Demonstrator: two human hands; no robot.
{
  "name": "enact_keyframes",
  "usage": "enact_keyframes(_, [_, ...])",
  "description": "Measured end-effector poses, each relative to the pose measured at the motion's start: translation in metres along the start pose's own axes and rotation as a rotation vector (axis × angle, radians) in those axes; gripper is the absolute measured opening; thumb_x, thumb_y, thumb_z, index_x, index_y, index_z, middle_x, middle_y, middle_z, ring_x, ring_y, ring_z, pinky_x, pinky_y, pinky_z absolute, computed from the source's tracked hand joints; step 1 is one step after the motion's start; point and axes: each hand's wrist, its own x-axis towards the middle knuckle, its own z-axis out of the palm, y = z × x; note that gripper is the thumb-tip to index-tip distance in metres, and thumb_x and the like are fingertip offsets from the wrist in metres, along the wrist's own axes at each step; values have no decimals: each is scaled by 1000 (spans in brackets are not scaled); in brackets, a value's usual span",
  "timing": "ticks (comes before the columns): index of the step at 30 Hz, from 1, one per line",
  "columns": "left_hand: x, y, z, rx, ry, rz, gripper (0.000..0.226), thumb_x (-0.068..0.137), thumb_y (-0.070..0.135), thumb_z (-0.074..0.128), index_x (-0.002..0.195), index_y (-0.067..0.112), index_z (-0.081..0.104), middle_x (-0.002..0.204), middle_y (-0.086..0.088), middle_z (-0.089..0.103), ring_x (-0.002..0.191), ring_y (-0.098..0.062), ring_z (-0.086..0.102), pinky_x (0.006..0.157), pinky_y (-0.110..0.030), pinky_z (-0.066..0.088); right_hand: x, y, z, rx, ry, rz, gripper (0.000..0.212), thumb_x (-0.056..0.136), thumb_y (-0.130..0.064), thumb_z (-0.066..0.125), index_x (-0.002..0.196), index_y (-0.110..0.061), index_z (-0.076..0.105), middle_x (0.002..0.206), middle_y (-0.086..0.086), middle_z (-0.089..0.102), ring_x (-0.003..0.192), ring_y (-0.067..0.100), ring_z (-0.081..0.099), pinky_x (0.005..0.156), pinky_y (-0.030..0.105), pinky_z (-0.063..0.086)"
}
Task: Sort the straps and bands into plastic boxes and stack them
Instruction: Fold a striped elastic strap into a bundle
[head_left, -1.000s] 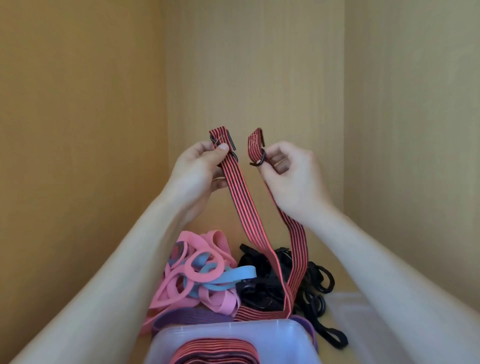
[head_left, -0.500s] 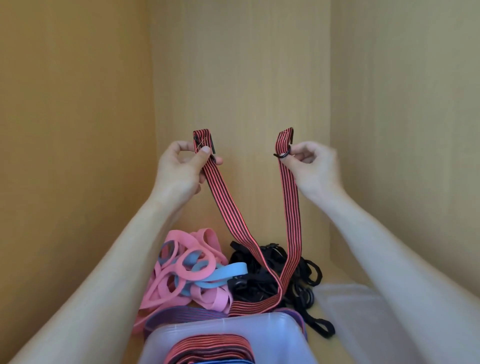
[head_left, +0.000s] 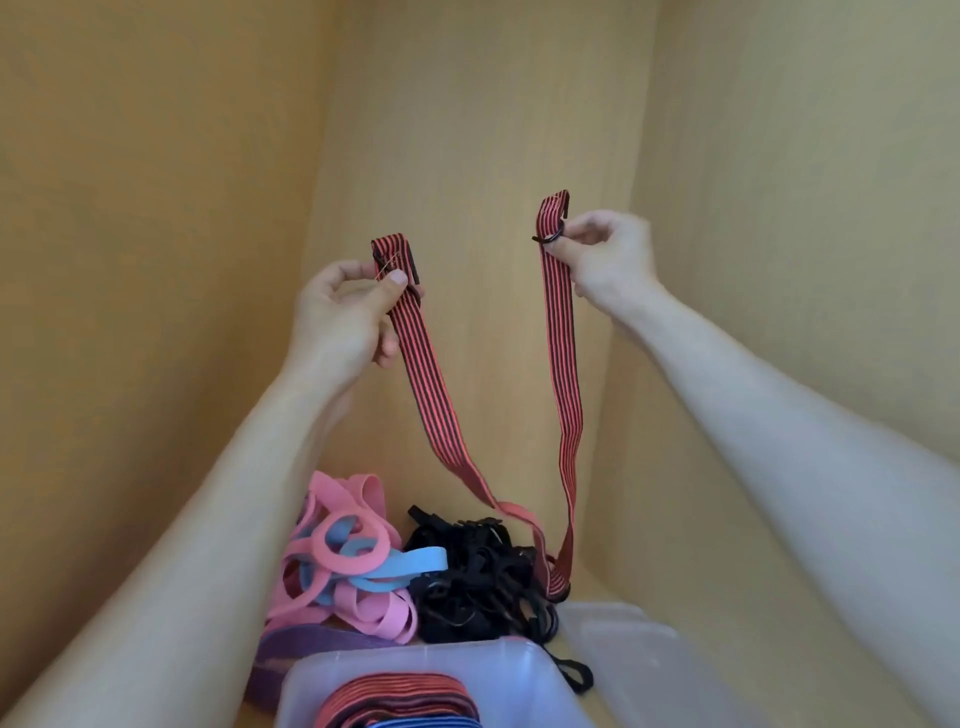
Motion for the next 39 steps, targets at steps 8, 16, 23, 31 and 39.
enact_keyframes(8, [3, -3, 1, -101, 42, -100, 19, 96, 15, 68, 112, 14, 59, 84, 0, 68, 51, -10, 57, 45, -21, 48, 16, -26, -5, -165, -7, -1, 8, 88, -10, 75, 92, -9, 68, 80, 2, 61, 56, 9, 53, 45, 19, 45])
enact_keyframes(16, [8, -10, -6, -133, 22, -159, 14, 103, 15, 56, 114, 16, 64, 78, 3, 56, 48, -8, 38, 42, -20, 38, 22, -47, -1, -318, -63, -32, 7, 88, -11, 75, 89, -10, 68, 81, 4, 64, 55, 16, 57, 48, 23, 49])
enact_keyframes(23, [8, -13, -4, -119, -51, -221, 21, 106, 20, 48, 92, 23, 64, 79, 2, 45, 47, -7, 35, 47, -20, 37, 24, -56, 3, -466, -153, -112, 13, 87, -15, 78, 94, -5, 73, 74, -4, 63, 58, 8, 57, 57, 23, 50])
enact_keyframes(31, [5, -9, -2, -130, -105, -186, 8, 103, 19, 57, 98, 20, 63, 81, 4, 49, 54, -6, 33, 50, -21, 31, 15, -35, 13, -463, -187, -90, 14, 85, -17, 80, 89, -7, 72, 72, -3, 62, 55, 7, 54, 53, 21, 47])
enact_keyframes(39, [5, -6, -3, -136, -52, -181, 27, 109, 19, 43, 111, 11, 69, 106, -10, 56, 65, -8, 45, 55, -20, 45, 2, -28, 20, -459, -195, -95, 11, 86, -16, 78, 86, -11, 69, 73, -4, 62, 53, 6, 53, 46, 12, 42])
